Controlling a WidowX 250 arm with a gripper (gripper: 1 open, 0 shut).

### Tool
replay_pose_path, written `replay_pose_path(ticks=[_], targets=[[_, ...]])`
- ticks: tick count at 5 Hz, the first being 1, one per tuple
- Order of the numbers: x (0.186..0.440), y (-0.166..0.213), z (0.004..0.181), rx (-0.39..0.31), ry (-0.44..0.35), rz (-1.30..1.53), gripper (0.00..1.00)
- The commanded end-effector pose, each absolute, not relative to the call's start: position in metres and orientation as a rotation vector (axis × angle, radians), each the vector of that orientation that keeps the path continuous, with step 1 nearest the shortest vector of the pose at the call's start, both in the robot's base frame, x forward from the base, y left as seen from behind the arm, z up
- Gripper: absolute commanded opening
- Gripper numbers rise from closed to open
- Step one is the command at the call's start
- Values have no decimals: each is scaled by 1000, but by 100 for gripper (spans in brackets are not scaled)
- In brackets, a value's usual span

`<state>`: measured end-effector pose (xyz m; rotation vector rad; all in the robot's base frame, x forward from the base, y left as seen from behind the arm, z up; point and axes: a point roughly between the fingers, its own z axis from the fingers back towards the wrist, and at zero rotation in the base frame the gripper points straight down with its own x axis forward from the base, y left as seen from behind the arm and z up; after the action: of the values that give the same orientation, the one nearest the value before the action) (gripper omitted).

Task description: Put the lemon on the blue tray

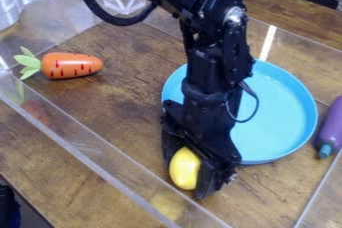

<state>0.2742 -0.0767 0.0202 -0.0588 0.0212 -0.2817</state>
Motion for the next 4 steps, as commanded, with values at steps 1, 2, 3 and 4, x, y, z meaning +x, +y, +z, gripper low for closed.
replay_pose_path(ticks=[1, 2, 3, 4], targets=[[282, -76, 23, -74, -4, -290, 0], [282, -76, 22, -80, -3, -295, 0], [282, -77, 21, -86, -3, -300, 0], [282, -77, 20, -91, -2, -306, 0]])
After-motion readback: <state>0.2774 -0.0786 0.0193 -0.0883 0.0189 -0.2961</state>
